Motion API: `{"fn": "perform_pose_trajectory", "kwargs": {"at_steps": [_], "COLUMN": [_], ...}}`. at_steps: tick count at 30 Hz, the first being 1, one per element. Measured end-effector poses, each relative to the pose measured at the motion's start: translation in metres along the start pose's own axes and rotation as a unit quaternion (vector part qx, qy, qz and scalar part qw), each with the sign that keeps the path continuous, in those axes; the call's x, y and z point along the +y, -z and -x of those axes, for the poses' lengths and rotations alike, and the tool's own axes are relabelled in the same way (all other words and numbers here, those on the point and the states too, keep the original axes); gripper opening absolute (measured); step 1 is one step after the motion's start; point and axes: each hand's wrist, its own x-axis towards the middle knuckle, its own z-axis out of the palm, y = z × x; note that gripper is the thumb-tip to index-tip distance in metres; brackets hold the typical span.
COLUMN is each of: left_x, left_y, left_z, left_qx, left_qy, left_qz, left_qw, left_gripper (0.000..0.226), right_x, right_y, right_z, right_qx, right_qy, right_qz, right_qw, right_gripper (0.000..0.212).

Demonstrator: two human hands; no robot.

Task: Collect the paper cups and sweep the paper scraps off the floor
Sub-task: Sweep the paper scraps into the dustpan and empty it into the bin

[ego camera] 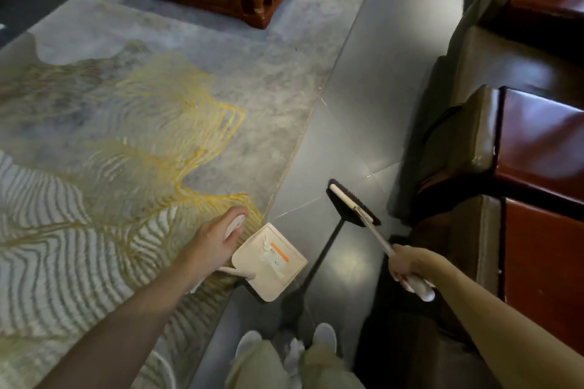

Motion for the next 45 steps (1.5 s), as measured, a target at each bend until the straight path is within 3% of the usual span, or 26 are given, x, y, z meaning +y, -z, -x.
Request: {"fn": "perform_pose_trajectory", "kwargs": {"at_steps": [3,7,12,15,19,21,28,32,36,39,42,45], "left_x": [-0.007,-0.019,-0.021,-0.031,-0.055,-0.066,-0.102,-0.120,-0.138,-0.146,-0.152,-0.154], "left_y": [-0.006,-0.006,-0.004,0.003,0.014,0.024,0.063,0.076,0.082,0.080,0.076,0.069], "left_z": [0.021,0.037,0.039,0.063,0.121,0.148,0.223,0.267,0.322,0.371,0.417,0.452], "left_qx": [-0.013,-0.005,-0.037,-0.048,-0.062,-0.062,-0.045,-0.040,-0.024,0.011,-0.010,-0.028], "left_qy": [0.017,0.009,-0.022,-0.040,-0.068,-0.085,-0.104,-0.078,-0.064,-0.072,-0.072,-0.078], "left_qz": [-0.002,0.002,0.017,0.012,0.013,0.009,0.019,0.032,0.034,0.024,0.019,0.006], "left_qw": [1.000,1.000,0.999,0.998,0.996,0.994,0.993,0.996,0.997,0.997,0.997,0.997], "left_gripper": [0.032,0.031,0.030,0.028,0.029,0.030,0.029,0.028,0.030,0.029,0.028,0.030], "right_x": [0.000,-0.006,-0.025,-0.015,0.013,0.025,0.036,0.040,0.050,0.068,0.092,0.108], "right_y": [-0.036,-0.096,-0.180,-0.203,-0.230,-0.246,-0.305,-0.338,-0.382,-0.425,-0.465,-0.498], "right_z": [0.015,0.051,0.111,0.155,0.210,0.230,0.253,0.257,0.264,0.269,0.276,0.288], "right_qx": [-0.005,-0.045,-0.109,-0.101,-0.157,-0.154,-0.063,-0.032,-0.080,-0.080,-0.033,-0.022], "right_qy": [0.027,0.045,0.057,0.068,0.027,0.030,-0.004,-0.010,-0.034,-0.035,-0.020,-0.017], "right_qz": [0.009,-0.008,-0.103,-0.149,-0.366,-0.389,-0.321,-0.180,-0.084,-0.072,-0.110,-0.116], "right_qw": [1.000,0.998,0.987,0.981,0.917,0.908,0.945,0.983,0.993,0.994,0.993,0.993], "right_gripper": [0.051,0.069,0.051,0.059,0.044,0.041,0.046,0.038,0.015,0.014,0.049,0.051]}}
